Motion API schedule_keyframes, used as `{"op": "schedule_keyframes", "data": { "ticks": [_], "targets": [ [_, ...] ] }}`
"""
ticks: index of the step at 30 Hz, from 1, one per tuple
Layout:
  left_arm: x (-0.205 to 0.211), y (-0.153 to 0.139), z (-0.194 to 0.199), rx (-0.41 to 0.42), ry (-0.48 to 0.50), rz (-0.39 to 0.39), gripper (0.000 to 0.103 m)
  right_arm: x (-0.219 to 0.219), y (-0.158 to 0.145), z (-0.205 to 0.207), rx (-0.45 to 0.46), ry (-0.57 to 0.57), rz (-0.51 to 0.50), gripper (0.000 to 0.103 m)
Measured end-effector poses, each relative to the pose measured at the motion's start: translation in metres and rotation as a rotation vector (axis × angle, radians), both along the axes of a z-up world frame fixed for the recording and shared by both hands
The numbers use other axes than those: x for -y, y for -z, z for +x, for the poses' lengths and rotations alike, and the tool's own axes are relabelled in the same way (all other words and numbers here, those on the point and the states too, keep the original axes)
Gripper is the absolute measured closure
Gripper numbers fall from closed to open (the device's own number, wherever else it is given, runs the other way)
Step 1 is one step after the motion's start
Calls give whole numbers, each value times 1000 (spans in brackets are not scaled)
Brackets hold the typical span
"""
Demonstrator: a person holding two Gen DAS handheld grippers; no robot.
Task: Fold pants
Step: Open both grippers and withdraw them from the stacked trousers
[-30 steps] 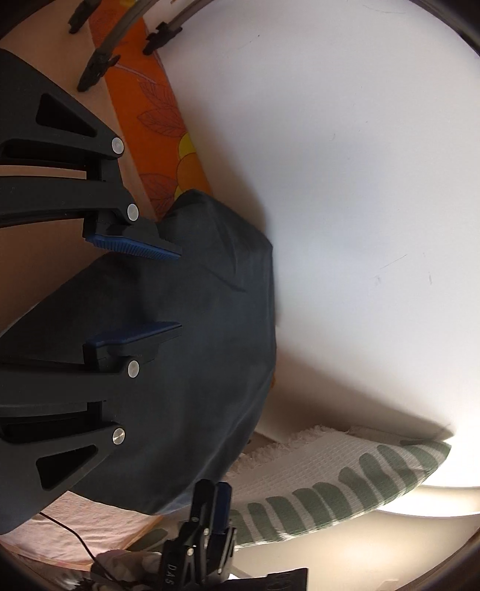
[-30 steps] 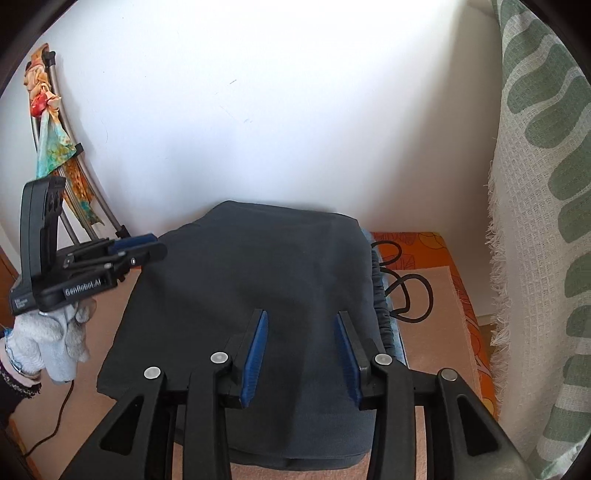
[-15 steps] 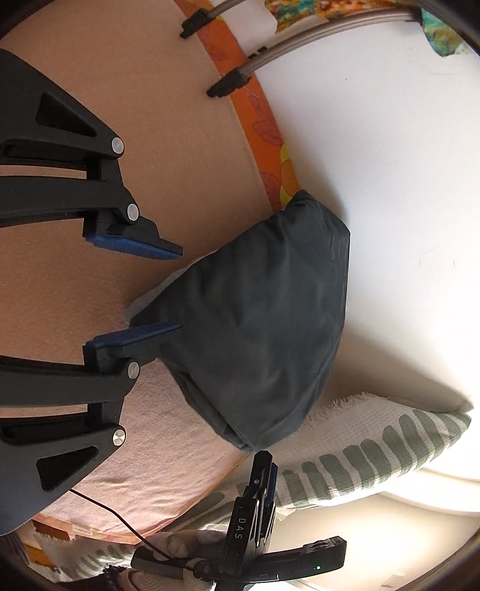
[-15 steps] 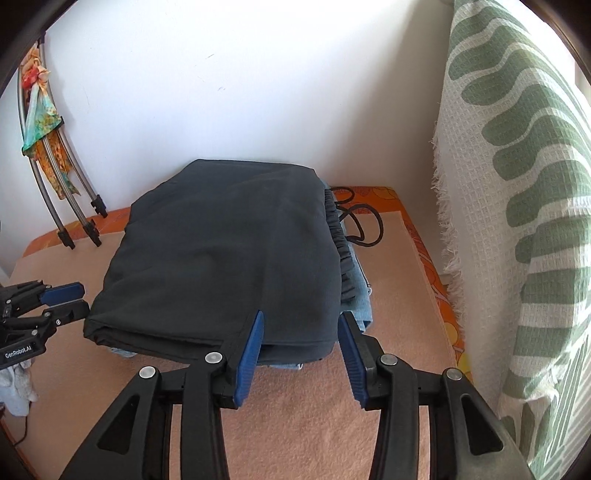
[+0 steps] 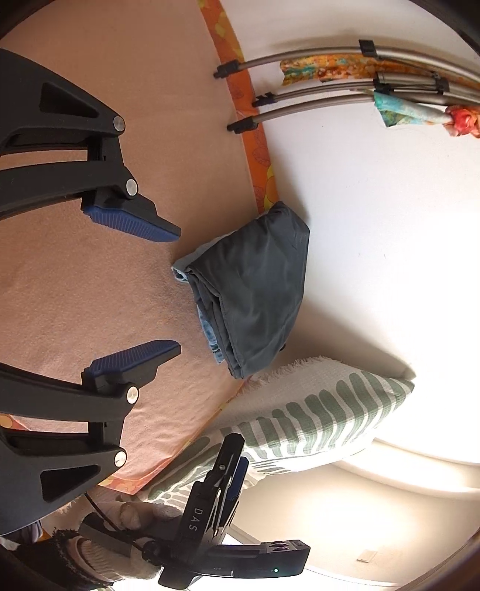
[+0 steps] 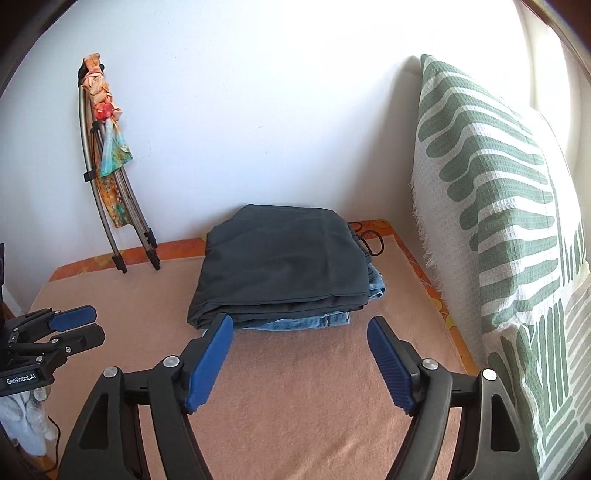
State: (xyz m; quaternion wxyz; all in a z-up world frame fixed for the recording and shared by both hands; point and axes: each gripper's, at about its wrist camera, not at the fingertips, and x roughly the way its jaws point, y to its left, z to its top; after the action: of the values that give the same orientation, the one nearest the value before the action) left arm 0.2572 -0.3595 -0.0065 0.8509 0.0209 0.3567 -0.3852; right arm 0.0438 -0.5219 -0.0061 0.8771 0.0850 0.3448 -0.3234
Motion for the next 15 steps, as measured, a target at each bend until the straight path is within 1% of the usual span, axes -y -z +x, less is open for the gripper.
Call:
{"op": "schedule_keyframes", "data": {
  "ticks": [1, 3, 7, 9, 11, 15],
  "targets": [
    [-6, -3, -7, 4, -5, -13, 39, -11, -3, -3, 8, 5, -13, 20],
    [-16, -7, -20, 13, -12, -30, 38, -28, -7, -11, 21, 18, -43, 16],
    [-33, -10, -48, 54, -16, -32, 36, -63, -9, -27, 51, 44, -65, 11],
    [-41, -9, -59, 60, -23, -30, 33, -79, -9, -33, 59, 65, -98, 6],
    [-48, -6, -69, 64, -28, -24, 33, -94, -9, -39, 72, 74, -120, 3],
    [-59, 3, -80, 72, -53, -15, 32, -113, -7, -42, 96, 81, -141, 1]
  ]
}}
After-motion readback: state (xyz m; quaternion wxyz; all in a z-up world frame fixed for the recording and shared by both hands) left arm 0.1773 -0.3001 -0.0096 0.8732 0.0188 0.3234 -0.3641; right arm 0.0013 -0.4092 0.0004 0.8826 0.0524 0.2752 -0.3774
